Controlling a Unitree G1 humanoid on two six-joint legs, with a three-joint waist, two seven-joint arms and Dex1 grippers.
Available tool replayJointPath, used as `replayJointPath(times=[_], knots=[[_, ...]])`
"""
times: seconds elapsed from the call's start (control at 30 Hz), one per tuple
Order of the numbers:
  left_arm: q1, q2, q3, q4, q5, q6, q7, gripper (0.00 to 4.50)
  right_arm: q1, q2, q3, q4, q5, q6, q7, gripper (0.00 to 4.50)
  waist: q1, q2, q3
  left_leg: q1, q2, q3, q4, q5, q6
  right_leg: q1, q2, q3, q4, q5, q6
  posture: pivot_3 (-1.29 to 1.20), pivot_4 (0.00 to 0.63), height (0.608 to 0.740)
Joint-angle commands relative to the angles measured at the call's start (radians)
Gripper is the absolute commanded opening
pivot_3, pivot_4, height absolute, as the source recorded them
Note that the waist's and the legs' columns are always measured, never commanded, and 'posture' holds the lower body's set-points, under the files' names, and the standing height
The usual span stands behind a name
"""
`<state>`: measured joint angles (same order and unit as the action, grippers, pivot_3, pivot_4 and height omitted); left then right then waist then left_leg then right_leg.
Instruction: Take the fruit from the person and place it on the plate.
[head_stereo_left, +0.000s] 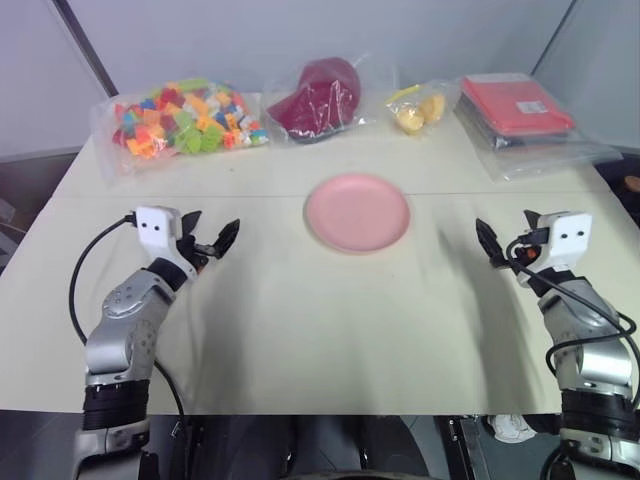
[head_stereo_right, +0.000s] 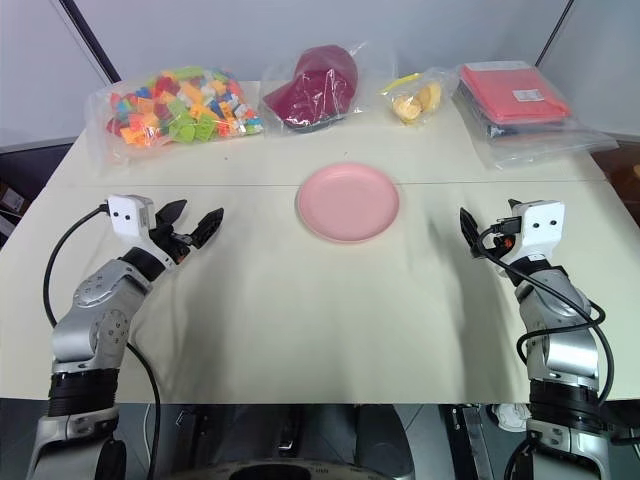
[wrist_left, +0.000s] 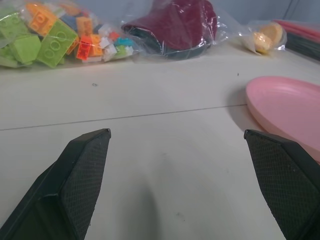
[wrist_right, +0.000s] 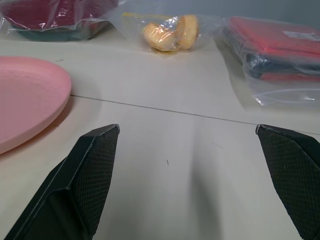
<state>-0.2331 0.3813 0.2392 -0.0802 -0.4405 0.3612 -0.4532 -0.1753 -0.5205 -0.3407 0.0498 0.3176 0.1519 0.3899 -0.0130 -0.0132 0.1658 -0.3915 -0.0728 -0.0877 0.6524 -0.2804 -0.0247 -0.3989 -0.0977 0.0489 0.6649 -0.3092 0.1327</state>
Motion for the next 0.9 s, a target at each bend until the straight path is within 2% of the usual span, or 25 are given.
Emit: replayJointPath(times=[0.03, 0.9], knots=[[-0.005, 0.006, 0.009, -0.017, 0.006, -0.026, -0.002, 4.46, -0.003, -0.006, -0.023, -0.030, 0.000, -0.020, -0.002, 4.50, 0.000, 0.000, 0.000, 0.000, 0.000, 0.000, 0.000, 0.000, 0.000, 0.000, 0.000, 0.000, 0.000, 0.000, 0.000, 0.00, 0.150, 0.740], [-0.011, 0.001, 0.024, -0.020, -0.001, -0.030, 0.000, 4.46, 0.010, 0.000, -0.022, -0.037, 0.002, -0.020, -0.006, 4.50, 0.000, 0.000, 0.000, 0.000, 0.000, 0.000, 0.000, 0.000, 0.000, 0.000, 0.000, 0.000, 0.000, 0.000, 0.000, 0.00, 0.150, 0.740]])
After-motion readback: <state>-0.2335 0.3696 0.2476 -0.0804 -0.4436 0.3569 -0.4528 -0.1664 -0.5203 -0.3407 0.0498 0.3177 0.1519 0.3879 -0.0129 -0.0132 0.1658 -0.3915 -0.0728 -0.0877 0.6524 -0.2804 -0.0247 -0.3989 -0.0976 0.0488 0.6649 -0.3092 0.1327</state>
